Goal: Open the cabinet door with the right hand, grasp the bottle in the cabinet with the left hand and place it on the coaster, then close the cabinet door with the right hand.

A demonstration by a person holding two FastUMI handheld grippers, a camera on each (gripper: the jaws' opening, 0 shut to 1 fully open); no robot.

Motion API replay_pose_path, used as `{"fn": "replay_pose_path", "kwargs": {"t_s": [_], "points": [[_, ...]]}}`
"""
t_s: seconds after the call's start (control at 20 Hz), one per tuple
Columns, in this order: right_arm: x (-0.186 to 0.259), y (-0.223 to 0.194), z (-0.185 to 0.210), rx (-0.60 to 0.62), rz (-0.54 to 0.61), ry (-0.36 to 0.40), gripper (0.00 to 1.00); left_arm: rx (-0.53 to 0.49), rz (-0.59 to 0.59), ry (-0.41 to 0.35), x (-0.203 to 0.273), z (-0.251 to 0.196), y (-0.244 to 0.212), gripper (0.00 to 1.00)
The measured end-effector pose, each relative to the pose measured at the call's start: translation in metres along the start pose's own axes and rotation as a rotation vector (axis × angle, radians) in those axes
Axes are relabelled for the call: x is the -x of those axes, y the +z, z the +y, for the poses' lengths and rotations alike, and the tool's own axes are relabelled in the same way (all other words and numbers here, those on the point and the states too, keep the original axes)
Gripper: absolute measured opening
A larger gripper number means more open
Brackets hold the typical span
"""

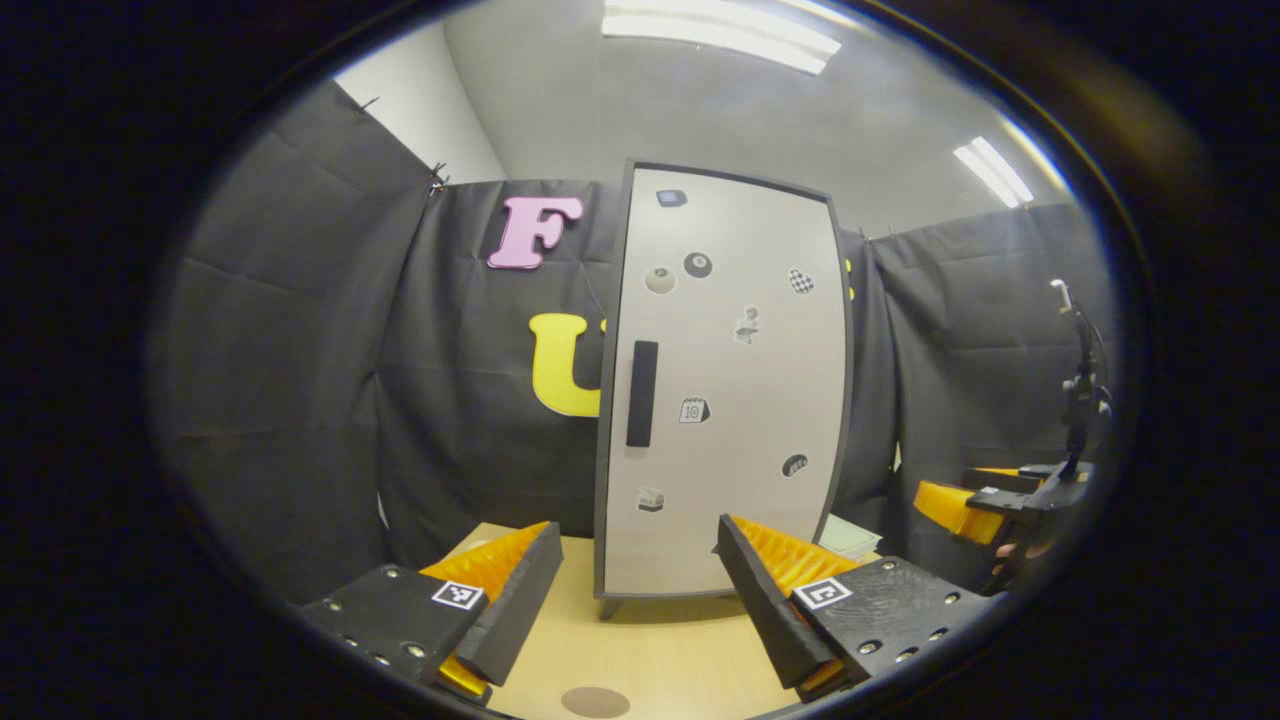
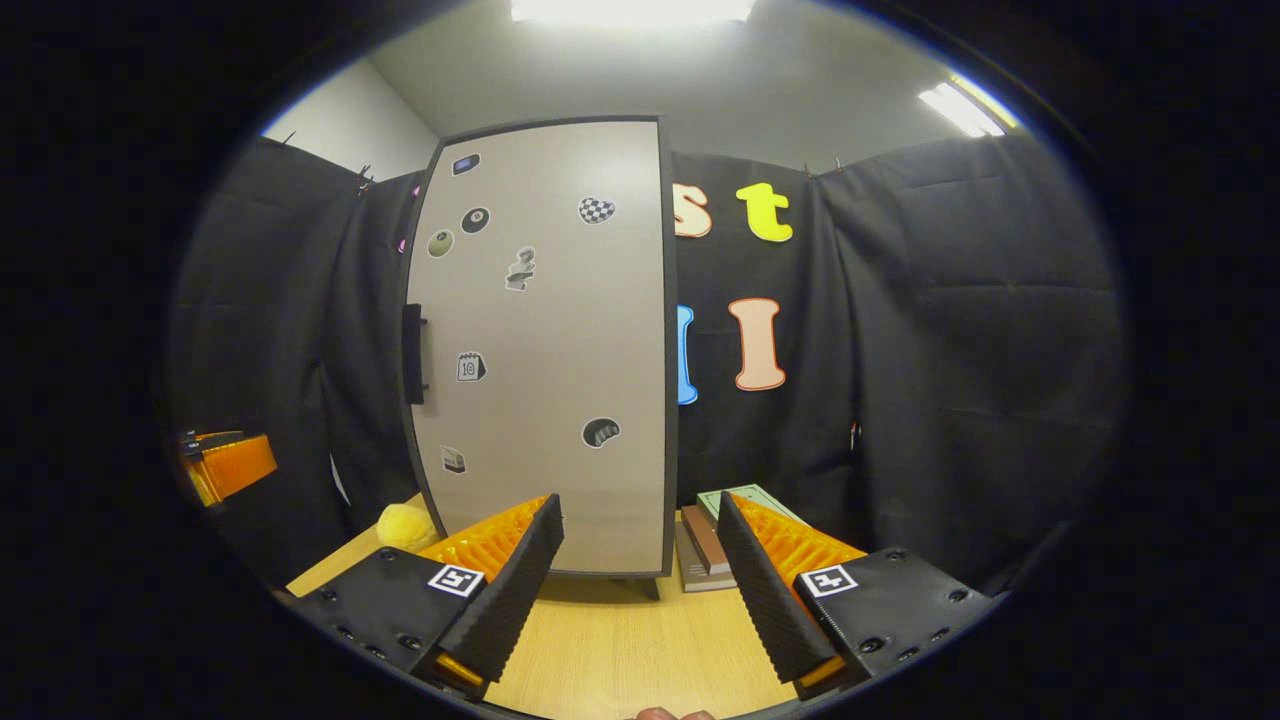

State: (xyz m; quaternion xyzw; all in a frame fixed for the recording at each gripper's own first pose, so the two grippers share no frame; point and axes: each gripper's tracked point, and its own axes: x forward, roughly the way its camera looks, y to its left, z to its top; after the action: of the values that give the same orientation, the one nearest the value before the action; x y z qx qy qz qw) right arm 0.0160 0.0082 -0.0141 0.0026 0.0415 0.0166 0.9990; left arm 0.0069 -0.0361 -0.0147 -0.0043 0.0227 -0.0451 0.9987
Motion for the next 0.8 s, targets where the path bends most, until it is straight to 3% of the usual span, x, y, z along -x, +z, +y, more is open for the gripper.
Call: {"fn": "replay_pose_path", "kwargs": {"t_s": [0.35,0.8], "points": [[-0.020,0.024,0.031,0.024,-0.028,0.062,0.99,0.012,0.025,0.042,-0.001,0.021,-0.009,0.96],[-0.057,0.059,0.122,0.062,-0.066,0.214,0.99,0.010,0.028,0.142,0.021,0.070,-0.018,0.96]]}}
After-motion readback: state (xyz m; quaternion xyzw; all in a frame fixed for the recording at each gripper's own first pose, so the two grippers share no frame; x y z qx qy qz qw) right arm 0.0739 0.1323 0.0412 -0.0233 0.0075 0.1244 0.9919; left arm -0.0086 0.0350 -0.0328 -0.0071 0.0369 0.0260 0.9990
